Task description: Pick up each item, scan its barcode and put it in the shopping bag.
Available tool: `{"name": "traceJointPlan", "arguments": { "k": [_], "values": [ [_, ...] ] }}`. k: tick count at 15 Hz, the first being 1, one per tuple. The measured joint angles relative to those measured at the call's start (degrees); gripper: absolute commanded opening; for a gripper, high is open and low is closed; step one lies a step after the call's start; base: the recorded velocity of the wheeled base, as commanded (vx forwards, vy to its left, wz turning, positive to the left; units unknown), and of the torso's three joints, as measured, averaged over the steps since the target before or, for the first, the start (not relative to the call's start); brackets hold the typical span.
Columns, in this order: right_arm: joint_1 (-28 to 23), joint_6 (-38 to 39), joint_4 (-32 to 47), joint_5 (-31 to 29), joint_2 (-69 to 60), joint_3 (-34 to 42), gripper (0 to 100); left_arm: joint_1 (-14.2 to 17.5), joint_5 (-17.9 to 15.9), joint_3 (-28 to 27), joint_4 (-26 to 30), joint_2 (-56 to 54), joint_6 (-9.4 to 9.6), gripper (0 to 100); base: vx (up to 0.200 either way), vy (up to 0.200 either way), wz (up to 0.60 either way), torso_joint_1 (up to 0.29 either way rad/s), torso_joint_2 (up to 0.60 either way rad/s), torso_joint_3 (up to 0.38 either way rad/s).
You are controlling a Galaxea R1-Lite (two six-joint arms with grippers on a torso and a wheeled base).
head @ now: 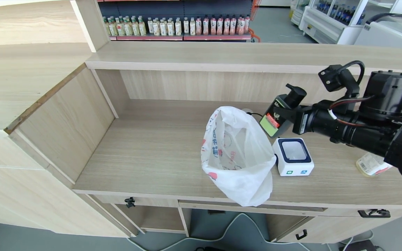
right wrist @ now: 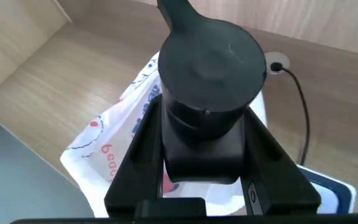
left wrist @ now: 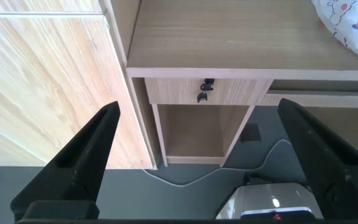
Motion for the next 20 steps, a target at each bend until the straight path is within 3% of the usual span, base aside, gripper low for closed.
{"name": "traceJointPlan", "arguments": {
  "k": [4, 9, 14, 20],
  "values": [
    [2.62, -1.62, -0.79, 3.61, 4.02, -0.52, 0, 0.02, 0.00, 0.00, 0.00, 0.00, -0.01, 100, 0.000, 0.000, 0.00, 0.000, 0.00, 0.000],
    [3.67, -6.27, -12.46, 3.86, 10.53, 2.90, 0, 0.00, 0.00, 0.00, -0.02, 0.00, -0.01, 100, 0.000, 0.000, 0.00, 0.000, 0.00, 0.000],
    [3.47, -7.63, -18.53, 4.90, 18.12, 4.13, 0, 0.02, -0.01, 0.00, 0.00, 0.00, -0.01, 100, 0.000, 0.000, 0.00, 0.000, 0.00, 0.000],
    [3.54, -7.72, -20.64, 4.66, 24.17, 5.13, 0, 0.02, -0.01, 0.00, 0.00, 0.00, -0.01, 100, 0.000, 0.000, 0.00, 0.000, 0.00, 0.000]
  ]
}}
